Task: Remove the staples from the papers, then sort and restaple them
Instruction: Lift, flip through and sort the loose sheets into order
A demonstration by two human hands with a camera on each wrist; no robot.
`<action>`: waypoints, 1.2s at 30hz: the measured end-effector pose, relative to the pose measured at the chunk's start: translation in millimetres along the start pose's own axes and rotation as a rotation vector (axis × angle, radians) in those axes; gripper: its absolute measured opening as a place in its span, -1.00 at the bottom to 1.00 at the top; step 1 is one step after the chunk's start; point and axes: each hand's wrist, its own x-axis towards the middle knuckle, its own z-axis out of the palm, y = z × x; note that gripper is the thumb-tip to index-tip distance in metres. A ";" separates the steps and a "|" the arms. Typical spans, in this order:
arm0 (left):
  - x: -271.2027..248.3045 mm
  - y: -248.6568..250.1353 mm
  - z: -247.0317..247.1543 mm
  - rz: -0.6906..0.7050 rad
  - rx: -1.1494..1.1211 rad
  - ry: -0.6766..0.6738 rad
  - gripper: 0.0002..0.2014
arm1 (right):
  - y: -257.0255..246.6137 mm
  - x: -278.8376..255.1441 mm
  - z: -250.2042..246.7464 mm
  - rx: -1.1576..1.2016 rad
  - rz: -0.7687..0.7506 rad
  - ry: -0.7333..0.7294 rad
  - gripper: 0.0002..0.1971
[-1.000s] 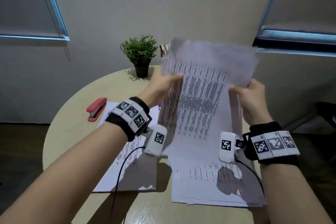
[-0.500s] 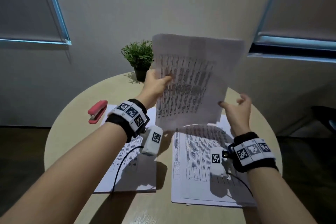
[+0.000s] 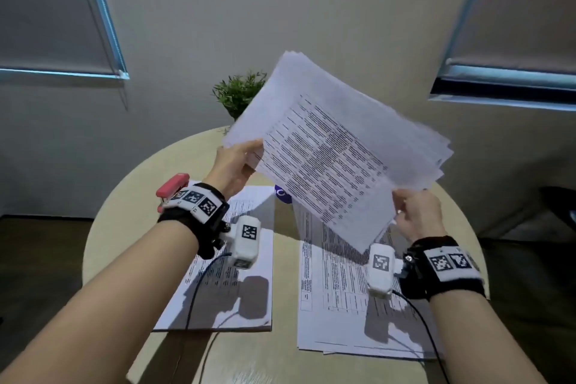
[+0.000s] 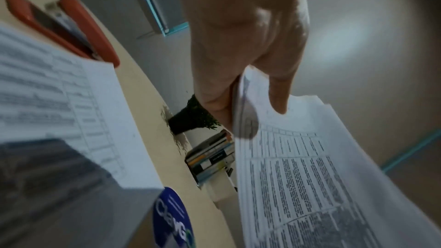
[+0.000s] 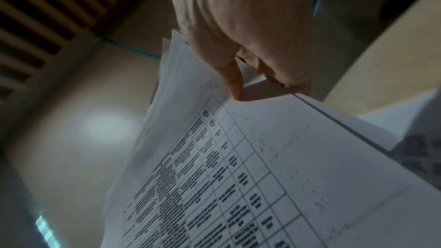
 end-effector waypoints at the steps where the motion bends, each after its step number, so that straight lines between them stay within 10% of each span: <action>1: 1.0 1.7 -8.1 0.002 0.055 -0.009 -0.87 | -3.0 -0.7 -3.0 -0.003 -0.068 0.028 -0.75; 12: 1.8 4.9 -29.6 0.202 0.391 -0.163 -0.65 | -20.7 -6.2 6.1 -0.048 -0.426 -0.100 -0.66; 36: -4.6 -18.9 -44.7 0.133 0.379 -0.312 -0.48 | -1.3 -10.3 -2.5 -0.154 -0.343 -0.147 -0.62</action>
